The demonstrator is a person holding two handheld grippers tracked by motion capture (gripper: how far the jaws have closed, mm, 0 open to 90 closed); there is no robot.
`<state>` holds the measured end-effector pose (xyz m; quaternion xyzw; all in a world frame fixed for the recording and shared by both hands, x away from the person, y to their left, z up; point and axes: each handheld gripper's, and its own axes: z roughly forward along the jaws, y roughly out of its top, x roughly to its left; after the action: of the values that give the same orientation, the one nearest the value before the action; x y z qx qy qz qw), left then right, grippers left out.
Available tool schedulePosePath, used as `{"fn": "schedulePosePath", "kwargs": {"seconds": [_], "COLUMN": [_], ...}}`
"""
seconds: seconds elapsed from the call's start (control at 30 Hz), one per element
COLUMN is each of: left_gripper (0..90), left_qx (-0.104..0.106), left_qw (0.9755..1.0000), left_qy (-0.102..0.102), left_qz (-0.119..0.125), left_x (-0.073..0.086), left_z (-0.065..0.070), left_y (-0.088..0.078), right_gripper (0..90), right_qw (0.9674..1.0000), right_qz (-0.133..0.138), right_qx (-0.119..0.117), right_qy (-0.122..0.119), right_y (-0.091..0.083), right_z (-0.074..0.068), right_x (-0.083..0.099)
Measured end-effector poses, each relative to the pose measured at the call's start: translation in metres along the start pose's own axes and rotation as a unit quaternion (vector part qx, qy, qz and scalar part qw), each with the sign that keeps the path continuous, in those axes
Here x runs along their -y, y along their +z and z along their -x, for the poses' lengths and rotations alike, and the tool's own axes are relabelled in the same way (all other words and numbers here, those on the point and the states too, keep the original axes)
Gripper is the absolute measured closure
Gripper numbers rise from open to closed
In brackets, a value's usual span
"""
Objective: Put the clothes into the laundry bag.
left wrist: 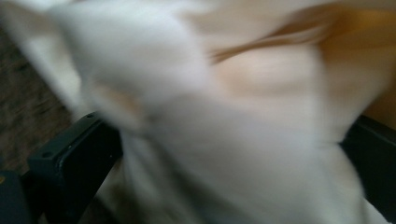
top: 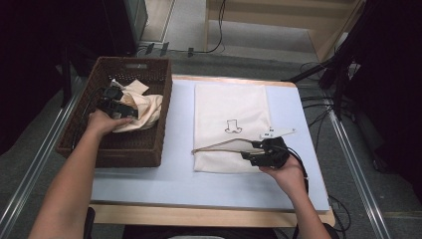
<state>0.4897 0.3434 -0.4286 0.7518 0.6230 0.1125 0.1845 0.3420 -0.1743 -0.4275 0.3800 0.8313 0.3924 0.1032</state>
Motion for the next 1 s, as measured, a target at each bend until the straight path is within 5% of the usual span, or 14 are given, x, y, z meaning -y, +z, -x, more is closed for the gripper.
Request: {"fn": "schedulePosePath", "kwargs": {"seconds": [0.1,0.33,0.43,0.5,0.57,0.6,0.73,0.87,0.93,1.0], "left_gripper": [0.0,0.0,0.0,2.4,18.5,36.5,54.1,61.4,61.2,60.4], "left_qx": [0.012,-0.012,-0.02,-0.011,-0.011,-0.007,0.003,0.058,0.076,0.119], "left_qw": [0.9998,0.9992,0.9992,0.9984,0.9972,0.9962,0.9932,0.9932,0.9901,0.9861], "left_qy": [-0.016,0.032,0.031,0.048,0.065,0.078,0.113,0.095,0.107,0.104], "left_qz": [-0.001,0.018,0.018,0.028,0.035,0.038,0.027,0.035,0.05,0.05], "left_x": [0.001,-0.003,-0.006,-0.007,-0.009,-0.009,-0.012,-0.018,-0.019,-0.022], "left_z": [-0.004,-0.002,0.0,0.003,0.008,0.011,0.019,0.023,0.03,0.037], "left_y": [0.006,0.014,0.017,0.016,0.013,0.011,0.006,-0.009,-0.014,-0.016], "right_gripper": [39.6,39.6,39.6,39.7,39.7,39.9,40.0,40.1,40.1,40.0], "right_qw": [1.0,1.0,1.0,1.0,1.0,1.0,1.0,1.0,1.0,1.0], "right_qz": [0.002,-0.001,-0.001,-0.001,-0.001,-0.001,0.001,0.005,0.004,0.002], "right_qx": [0.002,0.002,0.003,0.004,0.003,0.004,0.004,0.004,0.004,0.005], "right_qy": [0.0,0.001,-0.002,-0.001,-0.001,0.001,-0.002,0.002,0.001,0.001], "right_y": [-0.001,-0.001,0.0,0.001,0.001,0.001,0.001,-0.001,-0.001,0.0], "right_z": [0.001,0.002,0.001,0.001,0.001,0.002,0.002,0.003,0.004,0.004], "right_x": [0.002,0.002,0.001,0.0,0.0,0.0,0.001,0.001,0.001,0.001]}}
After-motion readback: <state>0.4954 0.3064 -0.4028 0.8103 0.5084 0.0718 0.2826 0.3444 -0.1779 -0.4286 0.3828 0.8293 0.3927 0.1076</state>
